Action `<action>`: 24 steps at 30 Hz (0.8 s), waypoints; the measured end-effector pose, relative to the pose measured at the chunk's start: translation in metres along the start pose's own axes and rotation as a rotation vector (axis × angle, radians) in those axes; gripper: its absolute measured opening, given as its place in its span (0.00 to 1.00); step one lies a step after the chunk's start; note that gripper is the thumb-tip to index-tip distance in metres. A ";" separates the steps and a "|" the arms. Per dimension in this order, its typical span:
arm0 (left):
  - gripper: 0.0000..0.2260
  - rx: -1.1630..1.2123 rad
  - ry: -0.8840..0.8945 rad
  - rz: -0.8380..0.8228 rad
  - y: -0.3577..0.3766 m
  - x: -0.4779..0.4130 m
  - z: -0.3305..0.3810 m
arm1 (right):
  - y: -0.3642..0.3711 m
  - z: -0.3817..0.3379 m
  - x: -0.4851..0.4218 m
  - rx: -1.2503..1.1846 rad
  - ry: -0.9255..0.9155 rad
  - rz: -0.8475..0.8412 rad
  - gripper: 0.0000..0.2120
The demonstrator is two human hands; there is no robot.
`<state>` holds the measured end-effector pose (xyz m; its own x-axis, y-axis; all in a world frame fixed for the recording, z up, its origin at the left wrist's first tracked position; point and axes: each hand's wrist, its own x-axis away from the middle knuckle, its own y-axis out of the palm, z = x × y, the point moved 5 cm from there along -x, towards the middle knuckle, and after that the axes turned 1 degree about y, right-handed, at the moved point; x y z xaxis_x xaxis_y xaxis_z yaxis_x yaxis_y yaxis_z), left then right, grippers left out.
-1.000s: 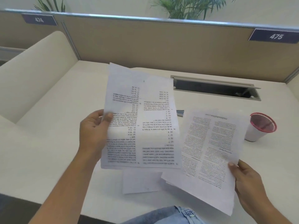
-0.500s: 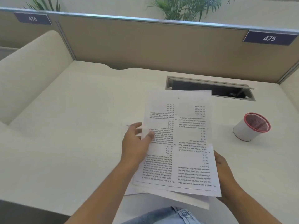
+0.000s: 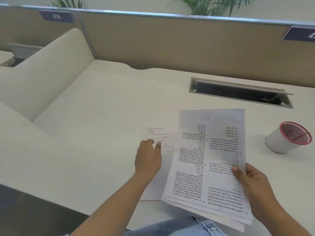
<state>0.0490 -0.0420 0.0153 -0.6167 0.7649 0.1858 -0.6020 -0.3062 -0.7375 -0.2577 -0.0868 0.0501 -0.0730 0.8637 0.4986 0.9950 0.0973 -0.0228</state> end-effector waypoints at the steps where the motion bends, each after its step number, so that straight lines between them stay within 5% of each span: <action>1: 0.22 -0.234 0.015 0.020 0.000 -0.004 -0.011 | -0.003 0.002 0.000 0.019 -0.001 0.018 0.08; 3: 0.29 -0.526 -0.005 0.034 0.001 -0.013 -0.027 | -0.009 0.005 0.001 0.054 -0.008 0.044 0.07; 6: 0.32 -0.582 -0.073 0.031 0.000 -0.026 -0.034 | -0.017 0.007 0.003 0.072 -0.011 0.071 0.06; 13: 0.28 0.043 -0.335 0.002 -0.010 -0.058 -0.047 | -0.029 0.010 0.002 0.016 0.010 0.108 0.06; 18: 0.05 0.123 -0.138 0.065 -0.042 -0.070 -0.045 | -0.037 0.007 0.000 0.003 0.011 0.139 0.06; 24: 0.08 0.473 0.090 0.151 -0.119 -0.059 -0.006 | -0.042 0.005 -0.002 -0.008 0.016 0.160 0.08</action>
<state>0.1600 -0.0474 0.0881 -0.6814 0.7314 0.0276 -0.6859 -0.6249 -0.3729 -0.2997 -0.0902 0.0459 0.0872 0.8599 0.5030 0.9943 -0.0445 -0.0964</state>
